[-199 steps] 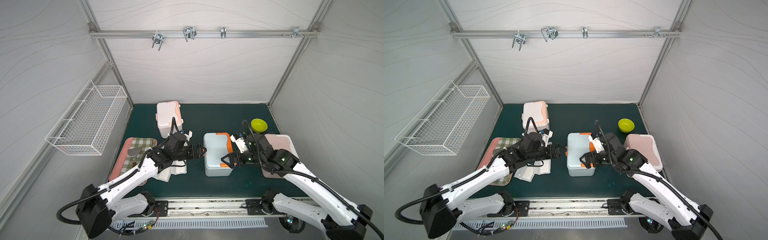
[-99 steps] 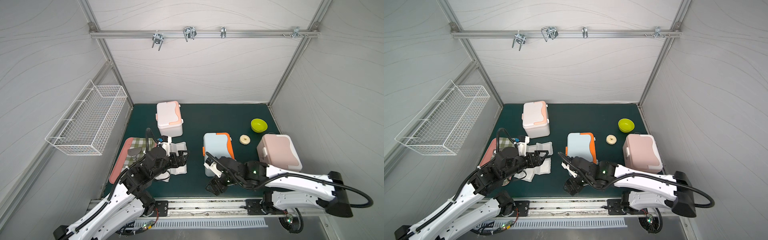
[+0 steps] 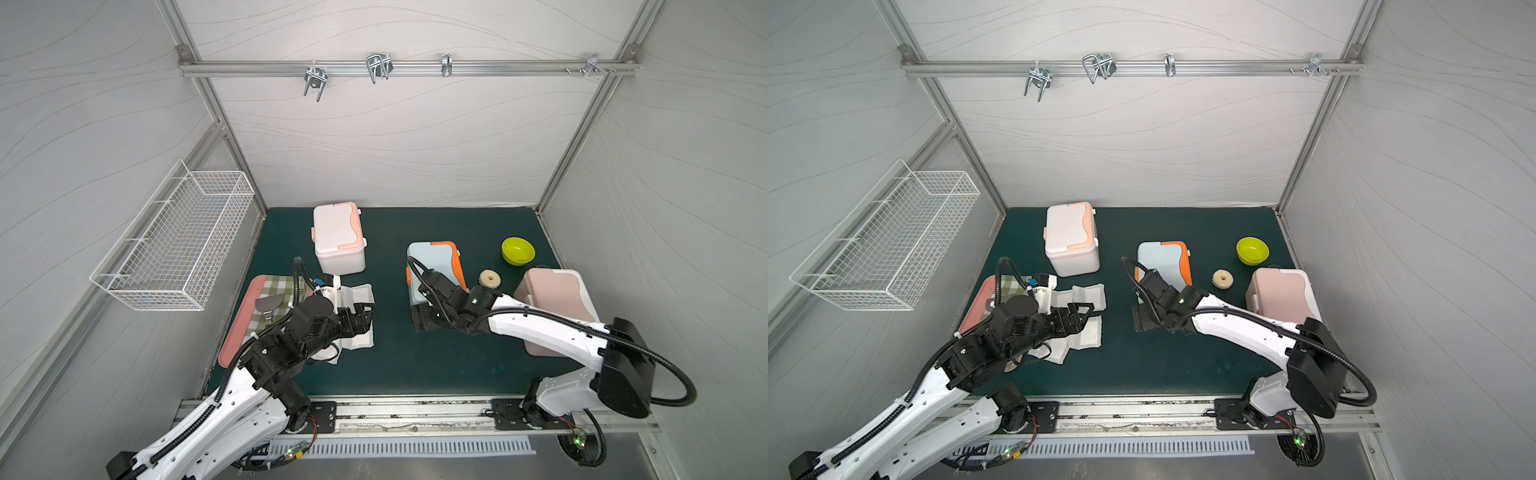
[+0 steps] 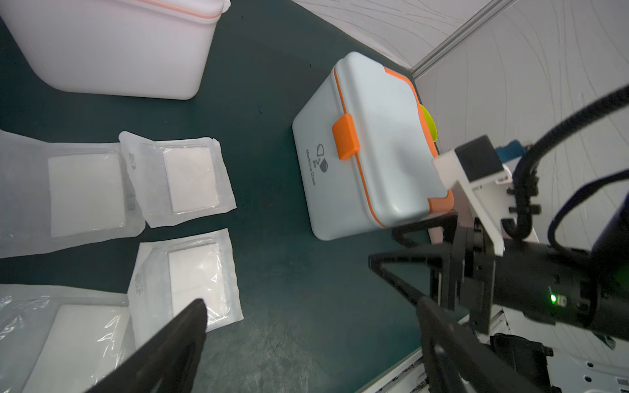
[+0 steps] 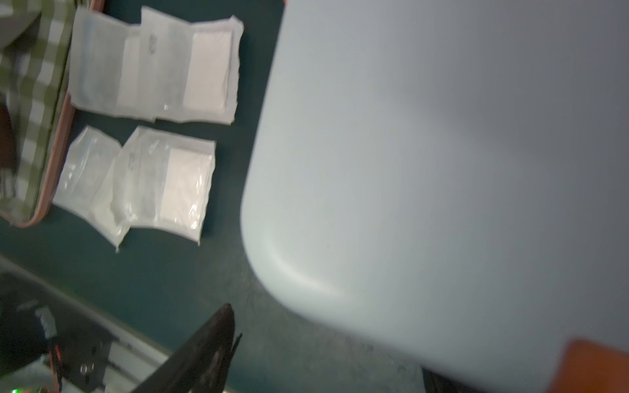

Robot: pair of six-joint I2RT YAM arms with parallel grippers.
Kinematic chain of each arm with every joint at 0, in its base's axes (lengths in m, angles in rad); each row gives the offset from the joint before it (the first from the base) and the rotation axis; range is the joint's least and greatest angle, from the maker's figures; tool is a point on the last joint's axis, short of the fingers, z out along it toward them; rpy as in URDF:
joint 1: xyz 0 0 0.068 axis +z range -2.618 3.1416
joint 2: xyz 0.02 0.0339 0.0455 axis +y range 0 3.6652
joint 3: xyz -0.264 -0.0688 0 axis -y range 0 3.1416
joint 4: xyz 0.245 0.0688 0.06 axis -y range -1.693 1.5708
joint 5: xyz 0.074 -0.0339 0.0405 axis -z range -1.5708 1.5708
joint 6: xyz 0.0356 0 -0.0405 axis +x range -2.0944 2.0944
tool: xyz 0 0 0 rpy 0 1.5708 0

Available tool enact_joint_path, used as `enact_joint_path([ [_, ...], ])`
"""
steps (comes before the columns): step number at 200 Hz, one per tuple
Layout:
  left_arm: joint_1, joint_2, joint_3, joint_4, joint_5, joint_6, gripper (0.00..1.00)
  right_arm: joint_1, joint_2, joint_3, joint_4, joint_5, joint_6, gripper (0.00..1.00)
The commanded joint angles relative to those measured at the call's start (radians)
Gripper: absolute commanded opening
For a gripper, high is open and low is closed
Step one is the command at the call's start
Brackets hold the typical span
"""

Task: Open first aid kits and take out gauze
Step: Move the first aid kit to the center of the board.

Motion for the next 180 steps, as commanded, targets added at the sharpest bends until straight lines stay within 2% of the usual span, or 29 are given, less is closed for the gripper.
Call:
enact_joint_path([
  [1, -0.002, 0.004, 0.018, 0.017, -0.021, 0.003, 0.96, -0.069, 0.075, 0.091, -0.037, 0.117, 0.023, 0.83],
  [59, -0.001, 0.010, 0.021, 0.019, -0.015, -0.011, 0.96, -0.245, 0.276, 0.267, -0.063, 0.162, 0.058, 0.79],
  [110, -0.002, 0.046, 0.039, 0.020, -0.007, -0.013, 0.96, -0.337, 0.412, 0.408, -0.095, 0.172, 0.105, 0.80],
  [180, -0.002, 0.087, 0.079, 0.017, -0.036, -0.001, 0.96, -0.490, 0.488, 0.512, -0.114, 0.132, 0.125, 0.82],
])
